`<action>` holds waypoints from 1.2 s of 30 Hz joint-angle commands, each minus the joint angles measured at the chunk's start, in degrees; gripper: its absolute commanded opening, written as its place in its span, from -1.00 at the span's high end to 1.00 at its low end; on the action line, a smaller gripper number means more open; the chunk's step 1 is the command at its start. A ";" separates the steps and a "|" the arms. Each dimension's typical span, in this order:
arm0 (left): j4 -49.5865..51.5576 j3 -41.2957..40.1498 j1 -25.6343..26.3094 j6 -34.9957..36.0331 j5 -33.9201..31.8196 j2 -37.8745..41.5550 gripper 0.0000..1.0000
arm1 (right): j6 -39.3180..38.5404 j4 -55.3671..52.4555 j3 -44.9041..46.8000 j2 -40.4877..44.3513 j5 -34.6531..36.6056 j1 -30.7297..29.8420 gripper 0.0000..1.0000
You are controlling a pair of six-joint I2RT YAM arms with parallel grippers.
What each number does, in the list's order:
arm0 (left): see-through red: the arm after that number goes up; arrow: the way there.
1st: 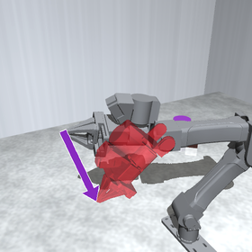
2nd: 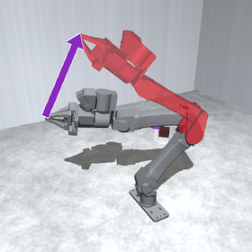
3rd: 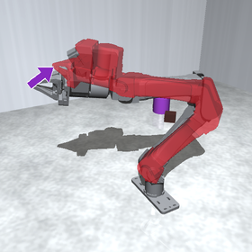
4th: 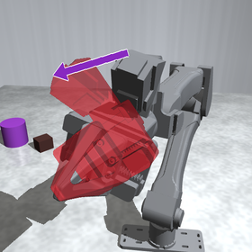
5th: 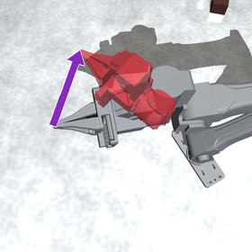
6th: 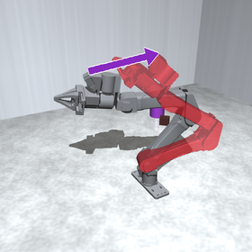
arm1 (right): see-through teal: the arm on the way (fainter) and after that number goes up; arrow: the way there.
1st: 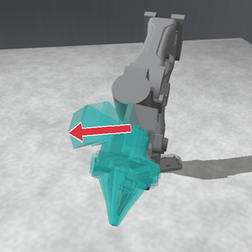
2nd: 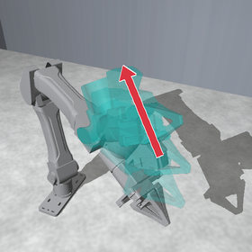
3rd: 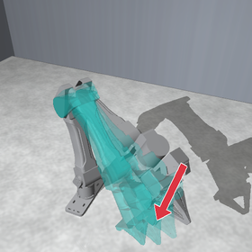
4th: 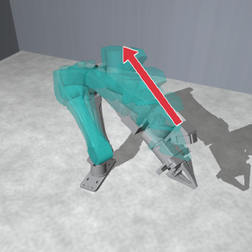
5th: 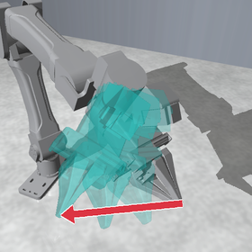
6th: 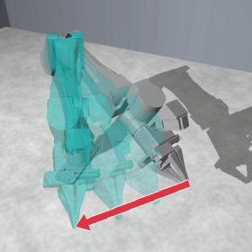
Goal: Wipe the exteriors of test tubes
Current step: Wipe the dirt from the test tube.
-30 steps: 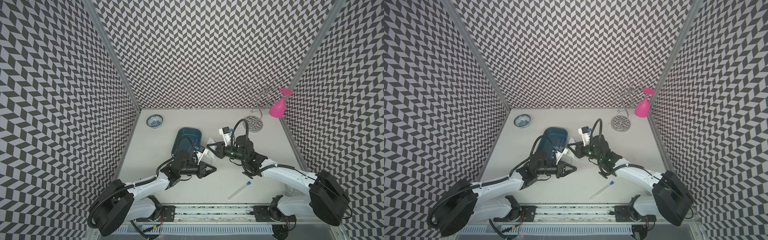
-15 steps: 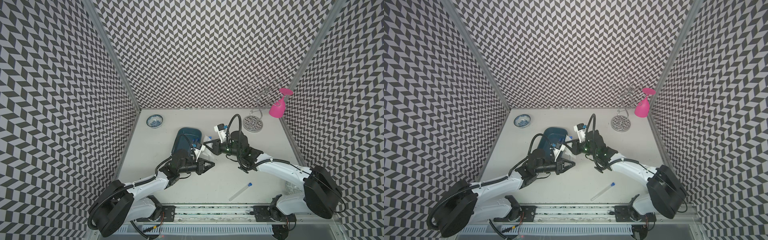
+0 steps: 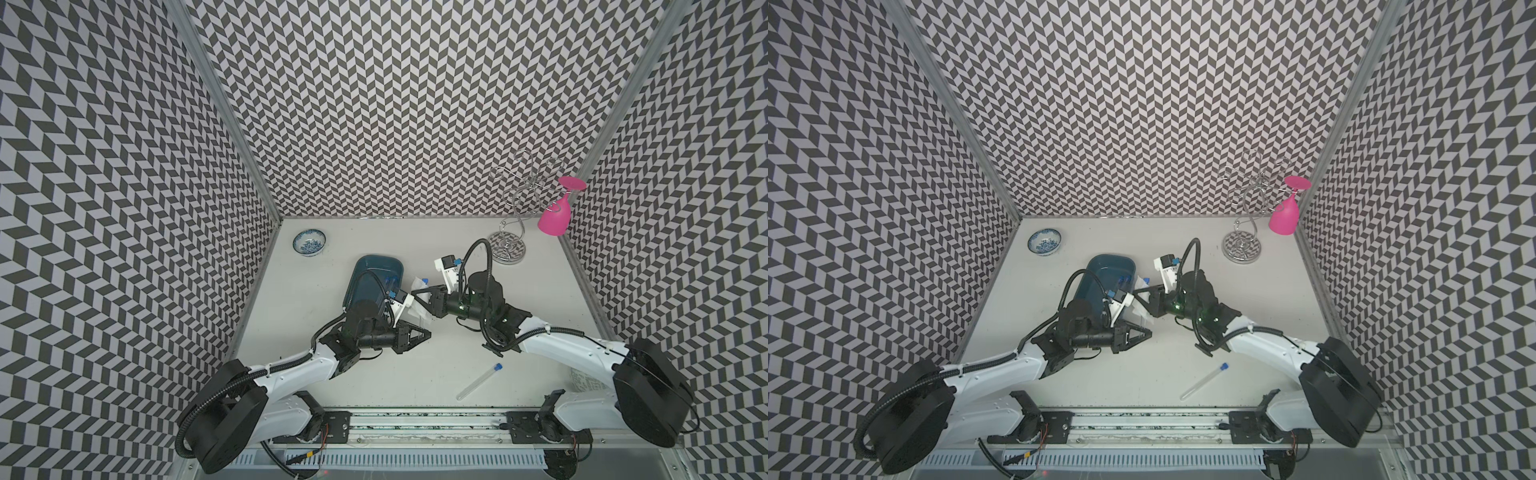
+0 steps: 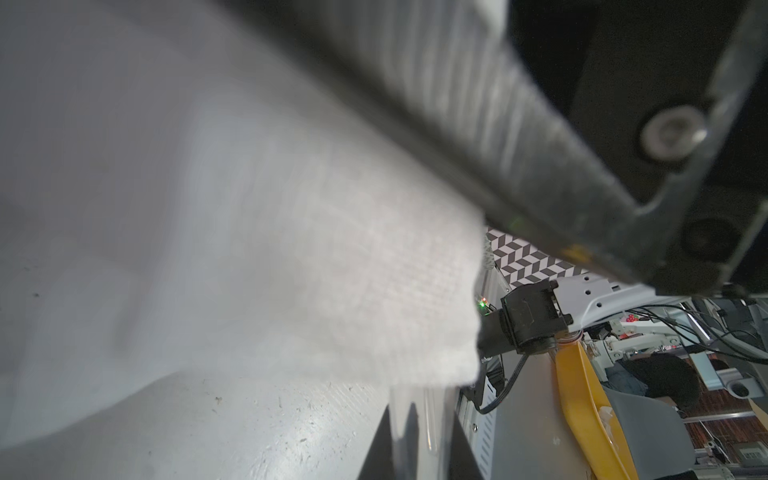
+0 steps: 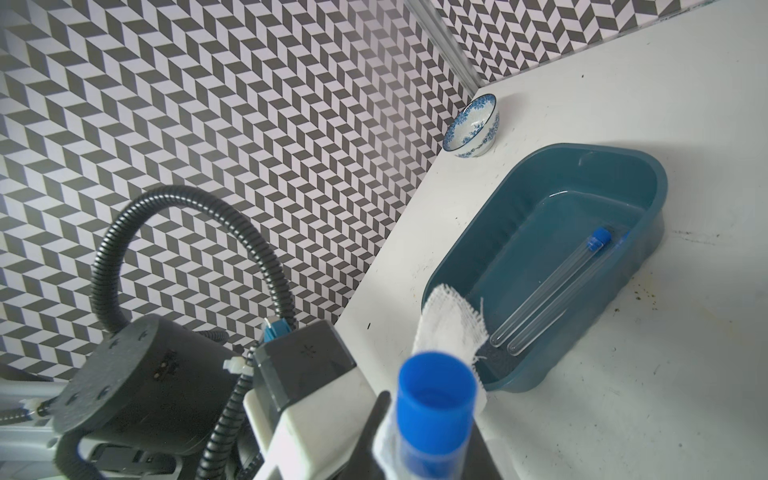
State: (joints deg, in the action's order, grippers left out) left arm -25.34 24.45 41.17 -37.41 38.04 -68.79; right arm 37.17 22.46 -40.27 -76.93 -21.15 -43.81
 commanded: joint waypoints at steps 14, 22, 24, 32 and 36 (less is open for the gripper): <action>-6.04 0.44 -1.70 -0.91 -0.77 2.67 0.75 | -5.54 -7.36 -8.59 -5.11 -0.90 2.44 0.60; -6.15 0.19 -1.76 -0.96 -0.69 2.99 0.75 | -6.96 -8.43 -11.80 -6.38 -2.10 4.15 0.59; -6.32 0.21 -1.70 -1.00 -0.58 2.87 0.75 | -6.63 -8.14 -11.59 -6.33 -2.14 4.28 0.59; -6.42 0.82 -2.08 -0.84 -0.26 2.57 0.75 | -4.24 -6.51 -5.41 -4.09 -1.73 0.37 0.59; -5.66 0.91 -2.71 -0.47 -0.26 2.96 0.74 | -0.47 -3.51 0.68 -2.33 -1.19 -3.34 0.59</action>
State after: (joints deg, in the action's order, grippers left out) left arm -26.44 24.43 39.22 -38.48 37.04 -67.42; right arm 35.27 19.79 -44.10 -79.85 -23.20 -44.62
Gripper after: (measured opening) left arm 0.150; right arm 0.207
